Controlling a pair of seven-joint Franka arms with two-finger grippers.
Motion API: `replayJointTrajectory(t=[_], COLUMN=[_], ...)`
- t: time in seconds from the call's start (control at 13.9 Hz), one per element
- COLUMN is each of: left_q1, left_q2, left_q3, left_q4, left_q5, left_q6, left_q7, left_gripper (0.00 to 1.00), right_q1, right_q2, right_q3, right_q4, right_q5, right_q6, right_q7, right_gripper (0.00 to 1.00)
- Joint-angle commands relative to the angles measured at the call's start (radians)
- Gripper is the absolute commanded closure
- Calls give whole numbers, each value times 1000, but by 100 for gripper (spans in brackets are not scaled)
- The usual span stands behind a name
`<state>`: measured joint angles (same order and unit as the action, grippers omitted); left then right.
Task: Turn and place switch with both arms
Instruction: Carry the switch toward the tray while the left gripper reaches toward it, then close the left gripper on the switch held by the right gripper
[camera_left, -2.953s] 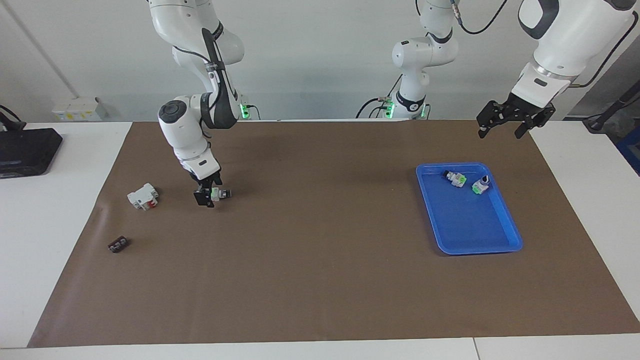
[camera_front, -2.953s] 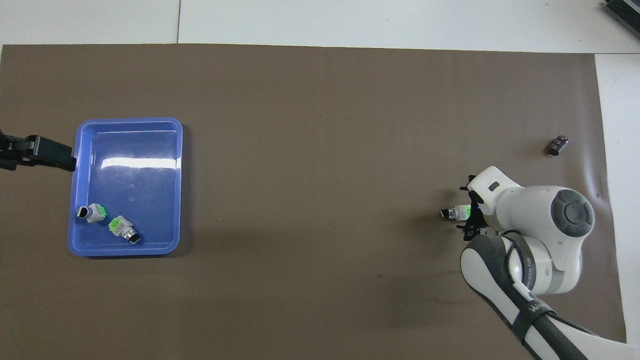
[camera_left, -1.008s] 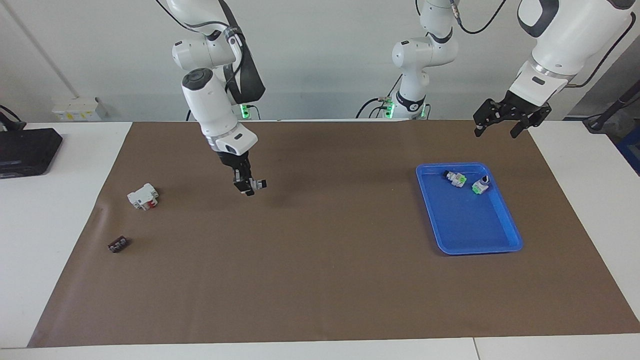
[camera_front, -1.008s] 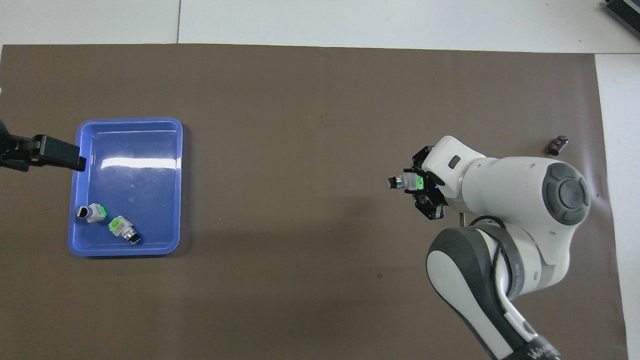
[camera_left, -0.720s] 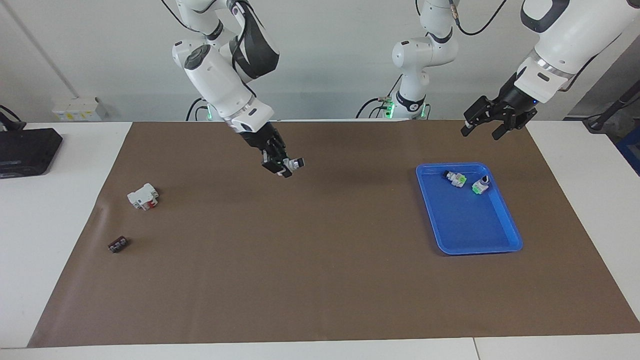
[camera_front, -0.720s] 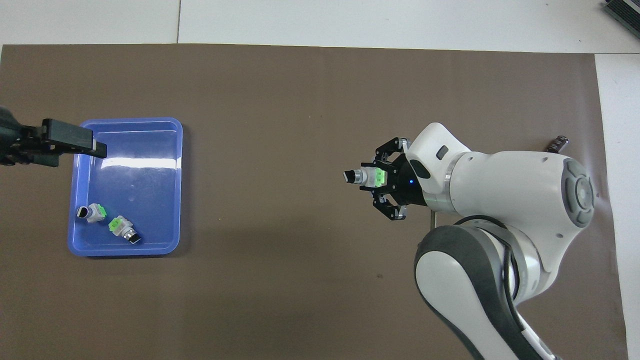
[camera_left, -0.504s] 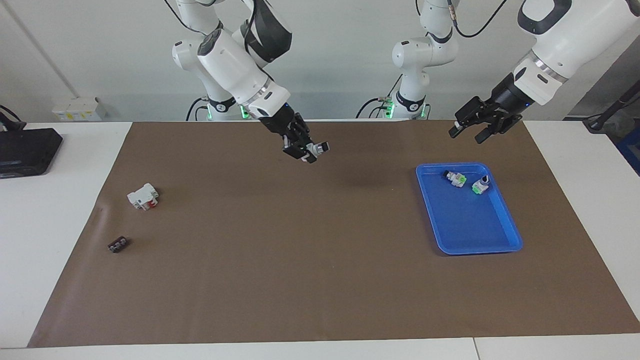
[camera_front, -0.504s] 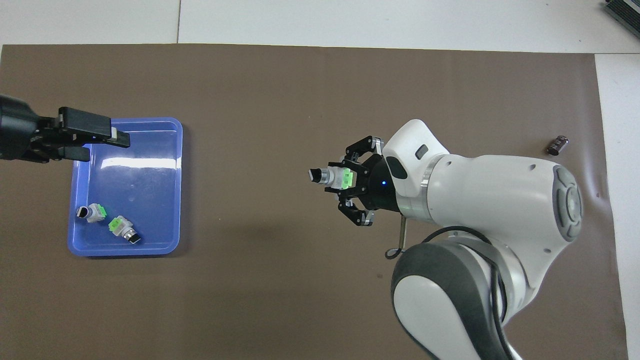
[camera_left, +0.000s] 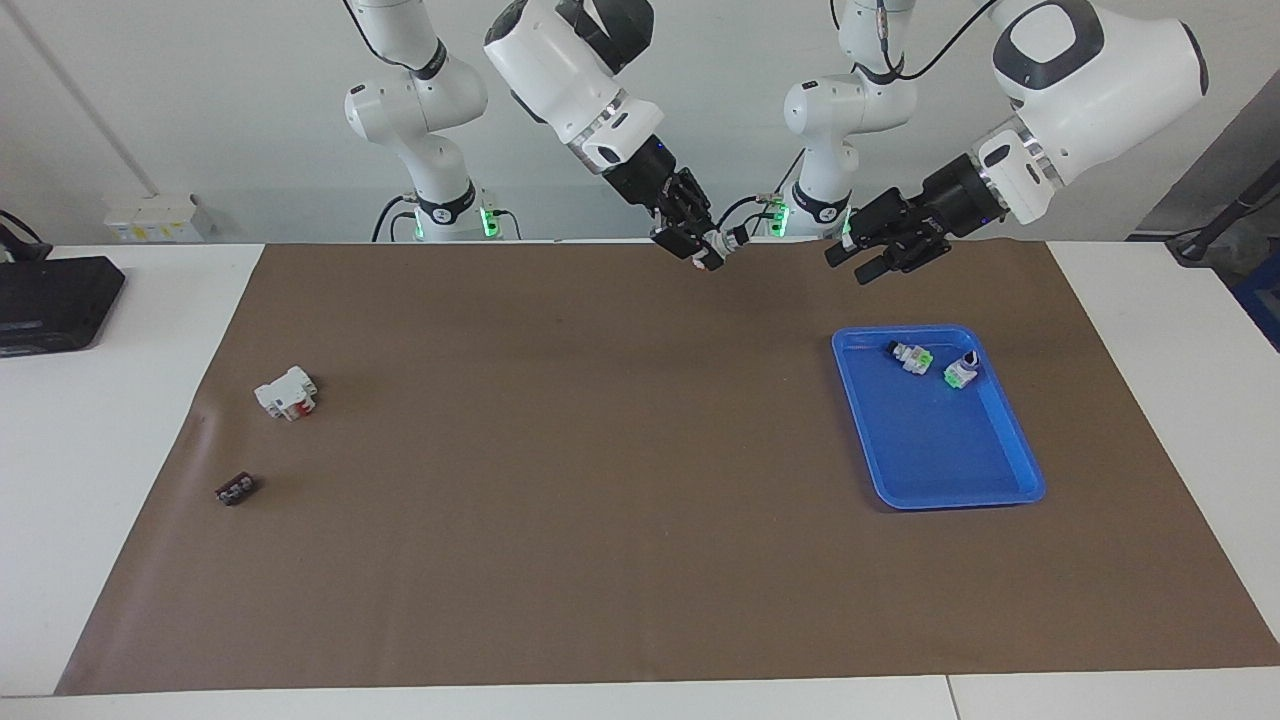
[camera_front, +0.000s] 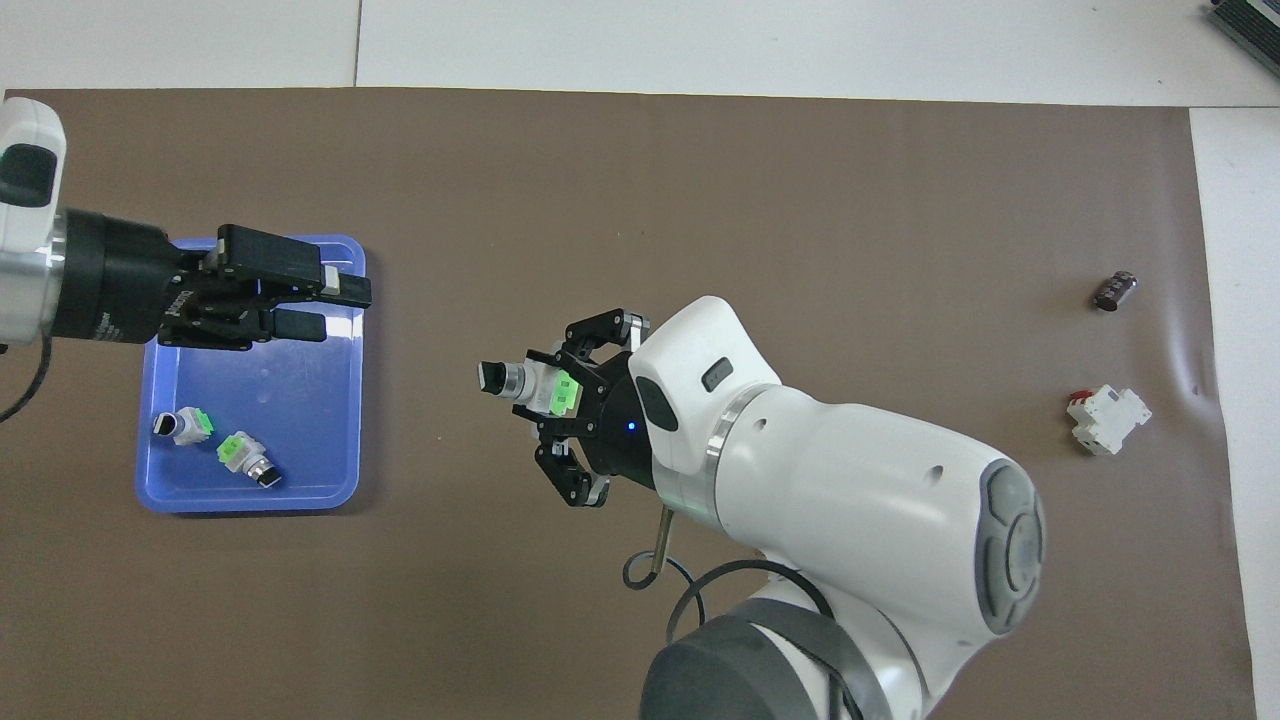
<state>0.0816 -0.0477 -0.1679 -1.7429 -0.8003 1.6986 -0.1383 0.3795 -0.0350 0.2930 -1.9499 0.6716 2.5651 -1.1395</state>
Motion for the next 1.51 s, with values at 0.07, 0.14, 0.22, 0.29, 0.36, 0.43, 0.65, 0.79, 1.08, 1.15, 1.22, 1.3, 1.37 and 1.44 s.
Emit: replayJointTrajectory(t=[0.07,0.14,0.22,0.29,0.36,0.43,0.65,0.79,1.08,1.15,1.22,1.3,1.37,1.44], left_q1=[-10,-14,-40,-63,-75,-91,-106,-126,-143,-154,-155,-157,-157,-157], left_q2=[-32,-32,-32,-32,-32,-32,-31,-32,-32,-32,-34,-34,-34,-34], left_q3=[5,5,5,7,7,7,4,4,4,5,5,5,5,5], left_q4=[-37,-37,-37,-37,-37,-37,-33,-35,-33,-33,-35,-35,-35,-35], left_q5=[-66,-79,-86,-86,-85,-86,-88,-88,-86,-85,-83,-80,-80,-77], left_q6=[13,9,16,22,26,27,36,35,15,15,13,7,1,-2], left_q7=[-12,-14,-15,-30,-59,-79,-109,-110,-129,-132,-132,-132,-132,-132], left_gripper=[39,43,45,46,49,53,57,57,59,60,61,63,65,66], right_q1=[-8,-7,-7,-5,-5,1,9,9,10,10,9,9,9,9], right_q2=[7,7,7,9,9,10,12,10,12,12,12,12,12,12], right_q3=[5,5,5,8,9,9,9,9,9,9,9,9,9,9], right_q4=[6,6,6,8,8,8,8,8,8,8,8,8,8,8], right_q5=[-18,-20,-27,-39,-52,-66,-75,-76,-76,-76,-76,-76,-76,-76], right_q6=[24,30,30,36,46,50,50,50,50,50,50,50,50,50], right_q7=[29,29,29,35,53,67,78,78,78,78,78,78,78,78], right_gripper=[100,100,100,100,100,100,100,100,100,100,100,100,100,100])
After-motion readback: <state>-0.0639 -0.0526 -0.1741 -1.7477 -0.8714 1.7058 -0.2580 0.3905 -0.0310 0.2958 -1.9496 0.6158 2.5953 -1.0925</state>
